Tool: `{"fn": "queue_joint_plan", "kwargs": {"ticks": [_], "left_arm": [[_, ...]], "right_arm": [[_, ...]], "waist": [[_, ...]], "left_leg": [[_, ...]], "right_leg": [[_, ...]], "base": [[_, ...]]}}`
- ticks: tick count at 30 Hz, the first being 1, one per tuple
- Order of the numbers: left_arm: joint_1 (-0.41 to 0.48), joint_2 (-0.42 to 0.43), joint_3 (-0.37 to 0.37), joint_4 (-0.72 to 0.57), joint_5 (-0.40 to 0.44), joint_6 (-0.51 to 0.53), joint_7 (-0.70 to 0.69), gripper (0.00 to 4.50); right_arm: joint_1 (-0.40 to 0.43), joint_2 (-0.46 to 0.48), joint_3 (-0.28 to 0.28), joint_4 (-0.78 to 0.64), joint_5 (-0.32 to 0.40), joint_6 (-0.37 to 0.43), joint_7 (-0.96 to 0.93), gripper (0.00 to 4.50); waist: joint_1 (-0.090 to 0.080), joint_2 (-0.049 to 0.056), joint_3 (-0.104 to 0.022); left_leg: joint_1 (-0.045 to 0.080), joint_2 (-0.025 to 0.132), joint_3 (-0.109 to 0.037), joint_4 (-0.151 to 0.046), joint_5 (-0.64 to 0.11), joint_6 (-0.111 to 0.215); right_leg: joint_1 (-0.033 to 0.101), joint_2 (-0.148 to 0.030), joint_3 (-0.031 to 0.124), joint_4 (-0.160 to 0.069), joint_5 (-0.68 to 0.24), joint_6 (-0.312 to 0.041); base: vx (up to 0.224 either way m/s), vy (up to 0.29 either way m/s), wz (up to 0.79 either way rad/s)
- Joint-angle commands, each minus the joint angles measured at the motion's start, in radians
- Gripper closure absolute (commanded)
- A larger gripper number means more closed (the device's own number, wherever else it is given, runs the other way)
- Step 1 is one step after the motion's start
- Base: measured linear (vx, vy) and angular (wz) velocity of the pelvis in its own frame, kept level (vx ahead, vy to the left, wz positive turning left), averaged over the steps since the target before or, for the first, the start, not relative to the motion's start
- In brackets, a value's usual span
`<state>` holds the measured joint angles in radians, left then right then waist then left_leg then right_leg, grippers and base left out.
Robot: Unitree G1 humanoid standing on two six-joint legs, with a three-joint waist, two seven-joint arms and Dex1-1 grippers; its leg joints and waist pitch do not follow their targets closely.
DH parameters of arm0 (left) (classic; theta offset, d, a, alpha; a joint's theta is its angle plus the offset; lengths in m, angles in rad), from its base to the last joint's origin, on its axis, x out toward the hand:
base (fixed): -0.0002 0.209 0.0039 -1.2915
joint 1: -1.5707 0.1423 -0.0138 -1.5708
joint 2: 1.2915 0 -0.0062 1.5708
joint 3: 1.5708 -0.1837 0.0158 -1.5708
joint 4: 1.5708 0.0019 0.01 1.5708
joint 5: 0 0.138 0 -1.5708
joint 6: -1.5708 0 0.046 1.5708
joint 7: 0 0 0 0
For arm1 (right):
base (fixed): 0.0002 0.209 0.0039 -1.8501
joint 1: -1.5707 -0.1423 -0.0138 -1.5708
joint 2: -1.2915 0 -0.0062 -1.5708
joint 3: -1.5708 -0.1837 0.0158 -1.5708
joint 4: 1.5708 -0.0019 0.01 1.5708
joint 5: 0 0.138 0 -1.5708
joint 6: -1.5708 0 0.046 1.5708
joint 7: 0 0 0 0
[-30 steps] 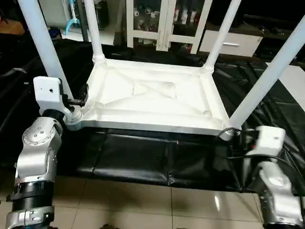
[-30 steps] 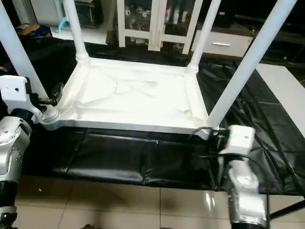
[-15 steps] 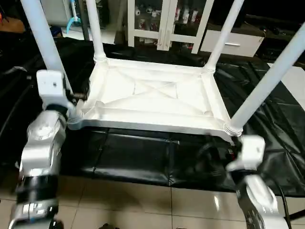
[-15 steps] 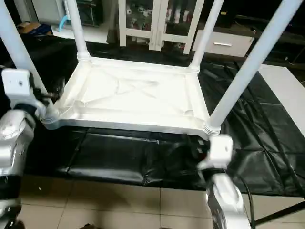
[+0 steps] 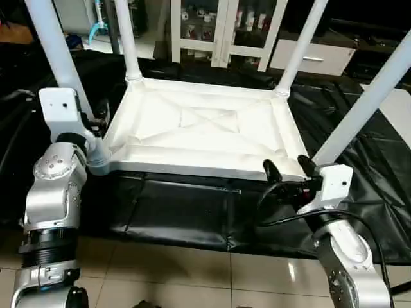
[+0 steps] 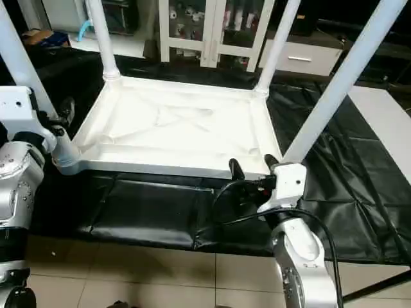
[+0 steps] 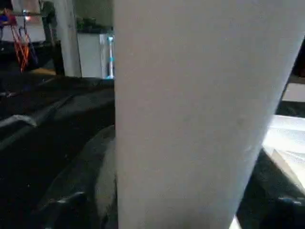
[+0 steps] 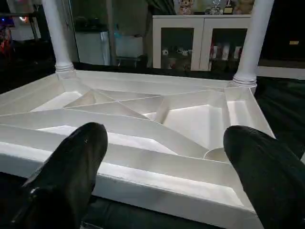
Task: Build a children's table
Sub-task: Flip table
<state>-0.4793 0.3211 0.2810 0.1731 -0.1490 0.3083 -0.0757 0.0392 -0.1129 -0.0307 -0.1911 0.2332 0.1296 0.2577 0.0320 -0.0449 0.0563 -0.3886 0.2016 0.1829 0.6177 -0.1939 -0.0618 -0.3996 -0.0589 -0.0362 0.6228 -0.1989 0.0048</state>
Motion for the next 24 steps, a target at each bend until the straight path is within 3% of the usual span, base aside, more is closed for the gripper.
{"fn": "queue_joint_plan", "kwargs": {"ticks": [1, 12, 24], "left_arm": [[0.002, -0.011, 0.010, -0.017, -0.015, 0.022, 0.005, 1.54], [-0.007, -0.035, 0.019, -0.029, -0.073, 0.062, -0.017, 2.45], [-0.052, -0.124, 0.102, -0.024, -0.214, 0.135, 0.016, 2.51]], "right_arm": [[0.007, -0.003, 0.005, -0.016, 0.010, 0.019, -0.008, 0.18], [0.006, 0.011, 0.003, -0.018, 0.013, 0.035, -0.012, 0.18], [0.003, 0.021, 0.003, -0.026, 0.020, 0.042, -0.011, 0.18]], "waist": [[-0.004, 0.024, -0.058], [-0.001, 0.028, -0.058], [0.002, 0.026, -0.058]], "left_leg": [[0.027, 0.028, -0.016, -0.094, -0.261, -0.043], [0.029, 0.029, -0.016, -0.094, -0.257, -0.048], [0.027, 0.027, -0.014, -0.091, -0.247, -0.037]], "right_leg": [[0.027, -0.060, 0.042, -0.077, -0.144, -0.147], [0.026, -0.058, 0.042, -0.076, -0.116, -0.149], [0.028, -0.060, 0.043, -0.076, -0.135, -0.146]], "base": [[0.000, 0.000, 0.00], [0.000, 0.000, 0.00], [0.000, 0.000, 0.00]]}}
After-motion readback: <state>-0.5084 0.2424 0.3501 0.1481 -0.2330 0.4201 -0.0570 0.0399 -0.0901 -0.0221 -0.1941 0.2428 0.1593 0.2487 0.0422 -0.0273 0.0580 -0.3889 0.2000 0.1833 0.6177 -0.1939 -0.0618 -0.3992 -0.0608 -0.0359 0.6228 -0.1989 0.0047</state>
